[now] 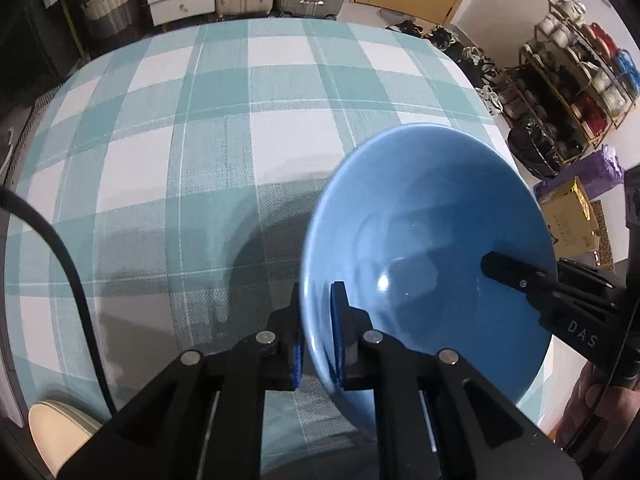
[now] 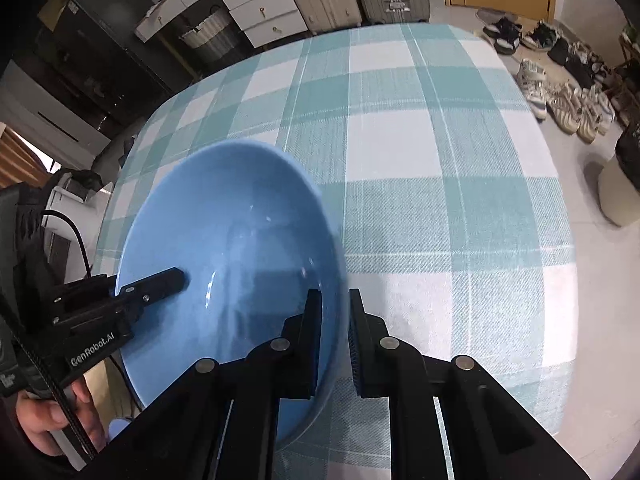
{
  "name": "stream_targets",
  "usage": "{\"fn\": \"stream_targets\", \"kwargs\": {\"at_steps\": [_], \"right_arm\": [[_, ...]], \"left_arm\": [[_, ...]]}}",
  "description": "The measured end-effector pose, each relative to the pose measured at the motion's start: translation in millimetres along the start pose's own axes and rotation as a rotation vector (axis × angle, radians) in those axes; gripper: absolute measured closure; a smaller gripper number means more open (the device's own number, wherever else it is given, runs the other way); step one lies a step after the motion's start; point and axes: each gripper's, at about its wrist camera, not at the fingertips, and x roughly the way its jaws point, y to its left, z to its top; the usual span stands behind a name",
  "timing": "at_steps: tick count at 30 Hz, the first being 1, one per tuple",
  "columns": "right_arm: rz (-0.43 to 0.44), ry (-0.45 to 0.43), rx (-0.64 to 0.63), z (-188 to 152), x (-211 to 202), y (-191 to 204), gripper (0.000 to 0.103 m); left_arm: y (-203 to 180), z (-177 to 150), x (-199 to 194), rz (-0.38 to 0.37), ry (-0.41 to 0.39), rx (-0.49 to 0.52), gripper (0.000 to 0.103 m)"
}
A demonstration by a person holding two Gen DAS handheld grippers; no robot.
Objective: Organize plates and bowls
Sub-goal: 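Carry the blue bowl with both grippers and lower it into the nested bowls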
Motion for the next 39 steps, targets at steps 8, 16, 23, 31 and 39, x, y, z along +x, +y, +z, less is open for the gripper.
{"fn": "stream_targets", "kwargs": {"at_steps": [8, 16, 23, 31, 39], "right_arm": [[0.002, 0.008, 0.052, 1, -4, -6, 0.095], [-0.029, -0.029, 0.058, 7, -31, 2, 0.096], [-0.045, -0.059, 0.018, 1, -69, 21, 0.096], [-0.042, -0.108, -0.001, -18, -125, 50, 0.096], [-0.014, -0.141, 0.014, -63, -161, 72, 0.095]], "left_arm": [[-6, 0, -3, -0.03, 0.051, -0.015, 0.097], [-13, 4, -26, -0.03, 0.039, -0.014, 0.097], [-14, -1, -60, -0.058, 0.002, -0.034, 0.097], [-19, -19, -115, -0.056, -0.055, -0.018, 0.097], [-9, -59, -150, -0.121, -0.062, -0.075, 0.097]]}}
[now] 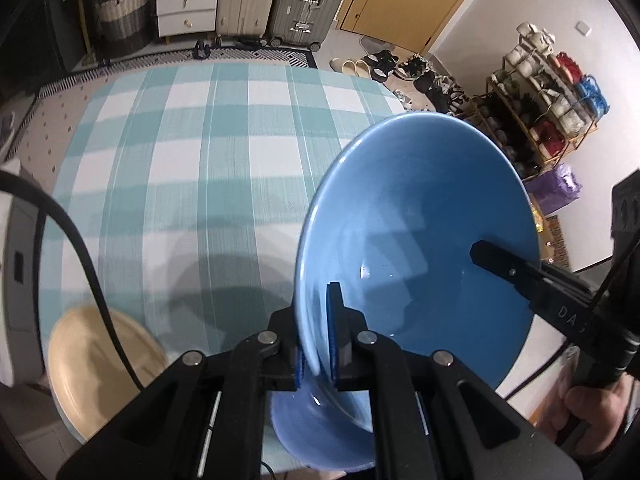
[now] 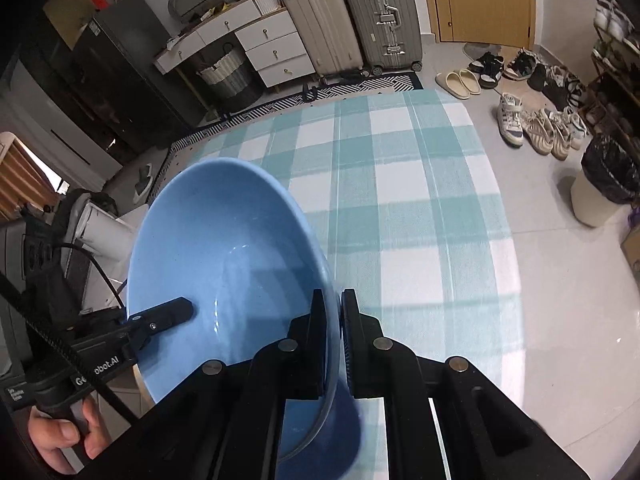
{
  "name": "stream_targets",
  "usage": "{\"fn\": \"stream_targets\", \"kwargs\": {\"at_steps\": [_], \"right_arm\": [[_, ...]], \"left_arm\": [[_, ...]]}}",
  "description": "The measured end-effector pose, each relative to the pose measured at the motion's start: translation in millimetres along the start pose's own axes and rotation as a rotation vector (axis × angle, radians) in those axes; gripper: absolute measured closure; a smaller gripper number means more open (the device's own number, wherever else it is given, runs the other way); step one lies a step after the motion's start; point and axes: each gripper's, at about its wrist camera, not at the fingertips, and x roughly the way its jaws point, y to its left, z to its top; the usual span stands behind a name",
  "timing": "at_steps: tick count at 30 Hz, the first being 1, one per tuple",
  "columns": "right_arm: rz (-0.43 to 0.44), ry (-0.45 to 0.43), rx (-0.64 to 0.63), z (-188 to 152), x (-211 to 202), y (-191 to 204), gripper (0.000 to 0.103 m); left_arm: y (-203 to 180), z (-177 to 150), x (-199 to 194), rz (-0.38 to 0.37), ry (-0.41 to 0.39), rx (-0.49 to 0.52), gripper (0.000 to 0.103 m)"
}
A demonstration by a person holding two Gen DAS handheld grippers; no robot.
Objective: Organize plates and bowls
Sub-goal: 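Carry the blue bowl with both grippers and lower it into the nested bowls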
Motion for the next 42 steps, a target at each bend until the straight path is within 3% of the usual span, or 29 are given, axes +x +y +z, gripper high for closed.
{"fn": "stream_targets", "kwargs": {"at_steps": [11, 18, 27, 30, 42], "right_arm": [[0.007, 0.007, 0.034, -69, -4, 11, 0.095], [0.022, -0.004, 0.073, -95, 14, 4, 0.095], [-0.008, -0.007, 0.054, -108, 33, -6, 0.095], [-0.042, -0.007, 0.013, -112, 38, -3, 0.095], [-0.082, -0.086, -0.048, -123, 37, 0, 0.092]], "left_arm": [[4, -67, -3, 0.024, 0.016, -0.017, 0.097], [7, -93, 11, 0.099, 0.017, 0.001, 0.097], [6, -108, 33, 0.125, 0.029, 0.015, 0.097], [2, -112, 37, 0.173, 0.019, 0.047, 0.096], [-6, -116, 34, 0.211, -0.02, 0.089, 0.096]]}}
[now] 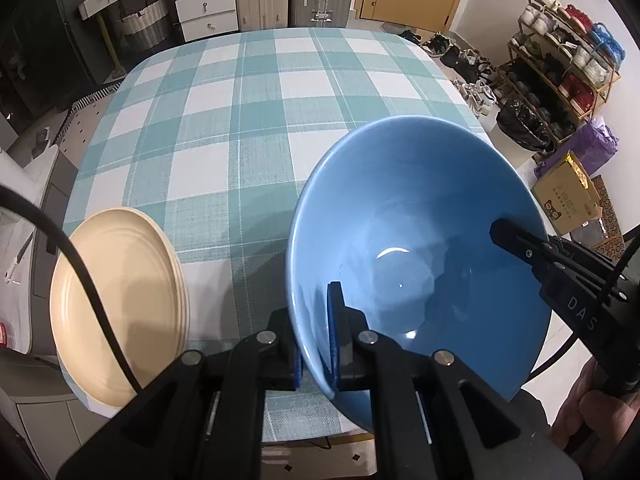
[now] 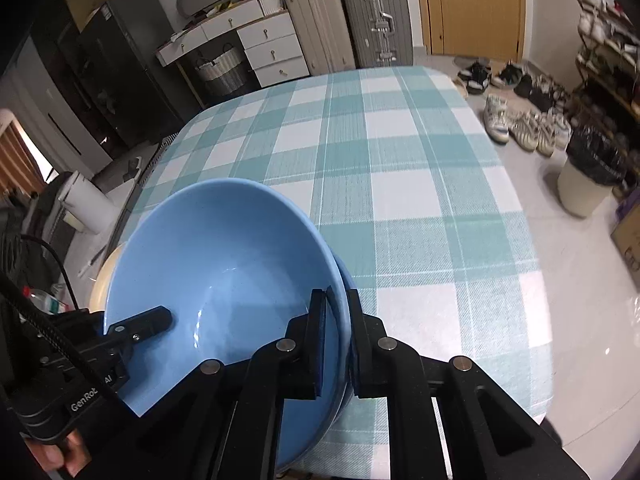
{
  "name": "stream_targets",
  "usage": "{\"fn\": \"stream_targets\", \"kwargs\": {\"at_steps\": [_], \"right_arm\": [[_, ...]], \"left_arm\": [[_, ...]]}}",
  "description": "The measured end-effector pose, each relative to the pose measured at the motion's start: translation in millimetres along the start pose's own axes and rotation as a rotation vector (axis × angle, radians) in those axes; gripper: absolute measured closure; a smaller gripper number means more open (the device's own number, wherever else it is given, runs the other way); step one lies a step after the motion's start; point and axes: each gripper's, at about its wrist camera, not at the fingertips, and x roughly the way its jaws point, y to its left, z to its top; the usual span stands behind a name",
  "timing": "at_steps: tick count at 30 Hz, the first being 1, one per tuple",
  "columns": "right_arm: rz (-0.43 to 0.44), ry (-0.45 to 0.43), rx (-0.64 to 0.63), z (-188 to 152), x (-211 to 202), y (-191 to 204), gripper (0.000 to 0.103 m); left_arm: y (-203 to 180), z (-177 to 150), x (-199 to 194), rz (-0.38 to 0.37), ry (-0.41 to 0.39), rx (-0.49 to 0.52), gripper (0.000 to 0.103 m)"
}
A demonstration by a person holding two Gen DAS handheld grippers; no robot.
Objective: Organize plates and bowls
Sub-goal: 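Carry the blue bowl with both grippers and lower it into the nested bowls, then open both grippers and withdraw them from the bowl stack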
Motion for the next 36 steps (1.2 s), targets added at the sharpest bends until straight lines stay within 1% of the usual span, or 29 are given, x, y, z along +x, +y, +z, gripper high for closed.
{"fn": "stream_targets", "kwargs": {"at_steps": [5, 9, 14, 17, 22, 26, 30, 32, 33, 34, 35, 36], "right_arm": [[-0.048, -0.031, -0.042, -3, 0, 7, 0.089], [-0.059, -0.039, -0.047, -4, 0, 7, 0.088], [-0.073, -0.039, -0.065, -7, 5, 8, 0.088], [-0.091, -0.04, -0.073, -10, 8, 9, 0.088], [-0.086, -0.052, -0.075, -12, 8, 8, 0.088], [-0.091, -0.06, -0.08, -14, 7, 8, 0.088], [-0.095, -0.094, -0.087, -13, -1, 11, 0.088], [-0.085, -0.125, -0.09, -13, -10, 12, 0.088], [-0.085, -0.146, -0.093, -12, -16, 14, 0.085], [-0.084, -0.162, -0.095, -12, -20, 15, 0.081], [-0.068, -0.185, -0.1, -12, -27, 16, 0.079], [-0.055, -0.199, -0.107, -12, -31, 18, 0.072]], "left_arm": [[-4, -1, 1, 0.033, 0.004, 0.02, 0.095], [-10, -3, 1, 0.07, 0.01, 0.046, 0.093], [-11, -4, 1, 0.106, 0.017, 0.048, 0.091], [-14, -4, -1, 0.143, 0.002, 0.061, 0.09], [-10, -6, 1, 0.152, 0.002, 0.063, 0.089], [0, -8, 3, 0.124, 0.008, 0.034, 0.087], [7, -12, 1, 0.093, -0.005, 0.014, 0.077], [11, -14, 0, 0.057, -0.012, 0.007, 0.073], [11, -16, 0, 0.049, -0.023, 0.021, 0.068], [10, -17, -1, 0.061, -0.035, 0.042, 0.061], [8, -18, 0, 0.101, -0.052, 0.072, 0.059], [8, -19, 1, 0.129, -0.064, 0.092, 0.056]]}}
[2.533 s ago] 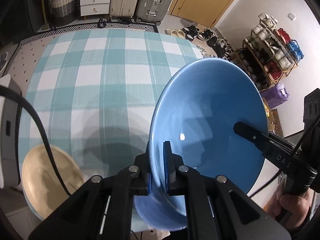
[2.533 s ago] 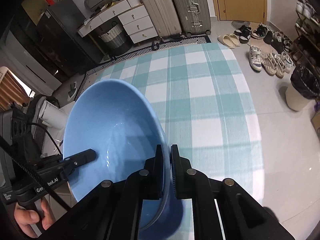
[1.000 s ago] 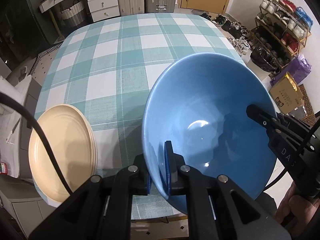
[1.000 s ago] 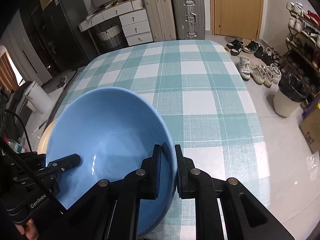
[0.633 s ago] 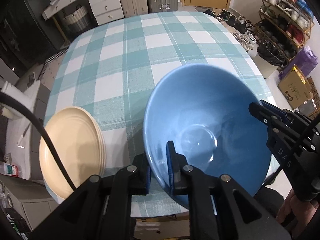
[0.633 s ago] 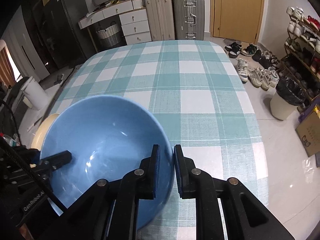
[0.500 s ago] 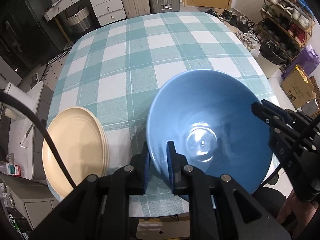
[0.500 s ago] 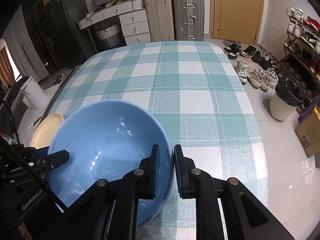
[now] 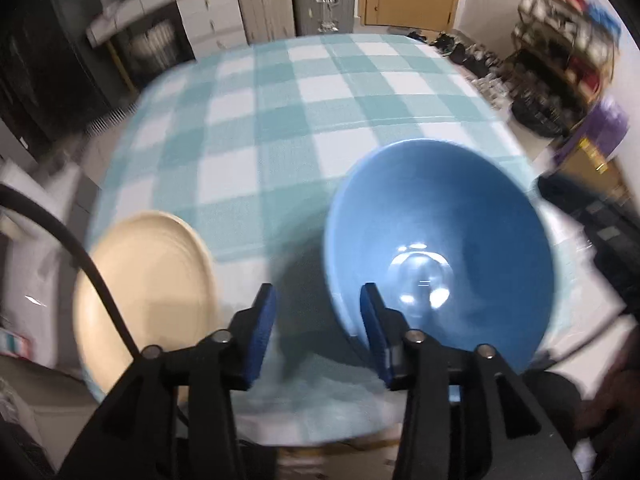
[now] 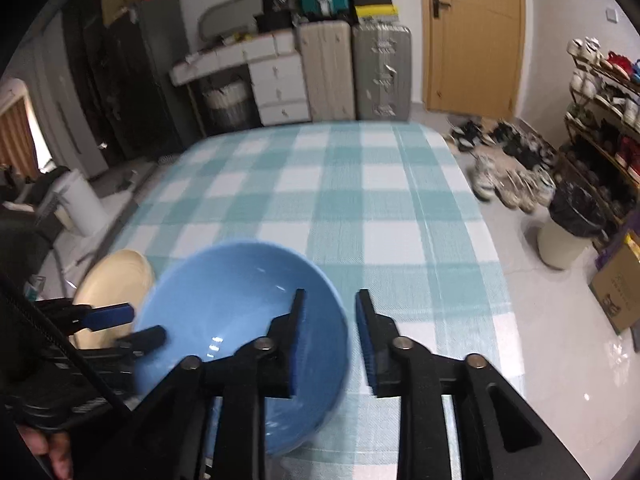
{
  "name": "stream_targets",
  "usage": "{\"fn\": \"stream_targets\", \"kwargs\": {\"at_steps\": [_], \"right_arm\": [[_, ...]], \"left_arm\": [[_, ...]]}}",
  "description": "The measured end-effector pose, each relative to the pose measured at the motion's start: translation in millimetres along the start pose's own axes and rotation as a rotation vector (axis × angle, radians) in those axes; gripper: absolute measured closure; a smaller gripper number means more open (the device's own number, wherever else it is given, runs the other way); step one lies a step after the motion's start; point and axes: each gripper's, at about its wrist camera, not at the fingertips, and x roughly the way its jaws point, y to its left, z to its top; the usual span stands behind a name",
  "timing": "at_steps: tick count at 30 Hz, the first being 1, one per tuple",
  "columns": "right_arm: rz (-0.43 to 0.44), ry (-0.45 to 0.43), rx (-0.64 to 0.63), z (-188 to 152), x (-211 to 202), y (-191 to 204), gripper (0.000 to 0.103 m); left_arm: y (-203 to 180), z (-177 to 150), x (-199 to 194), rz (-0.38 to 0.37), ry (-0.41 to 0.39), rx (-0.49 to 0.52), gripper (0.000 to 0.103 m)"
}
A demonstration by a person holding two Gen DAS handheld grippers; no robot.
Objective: Organize plates and bowls
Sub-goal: 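Open both grippers and withdraw them from the bowl stack, then move both grippers to opposite rims of the stacked blue bowls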
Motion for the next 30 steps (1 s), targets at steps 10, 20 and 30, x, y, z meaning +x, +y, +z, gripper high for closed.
{"fn": "stream_targets", "kwargs": {"at_steps": [10, 20, 30], "right_arm": [[0.004, -0.014, -0.053, -5, -5, 16, 0.063], [0.073, -0.14, -0.004, -11, -24, 15, 0.036], [0.011, -0.284, -0.074, -31, -37, 33, 0.009]], "left_arm": [[11, -3, 15, -0.104, 0.041, -0.065, 0.056], [34, -11, -15, -0.235, -0.144, -0.161, 0.056], [32, -28, -40, -0.139, -0.414, -0.076, 0.02]]}}
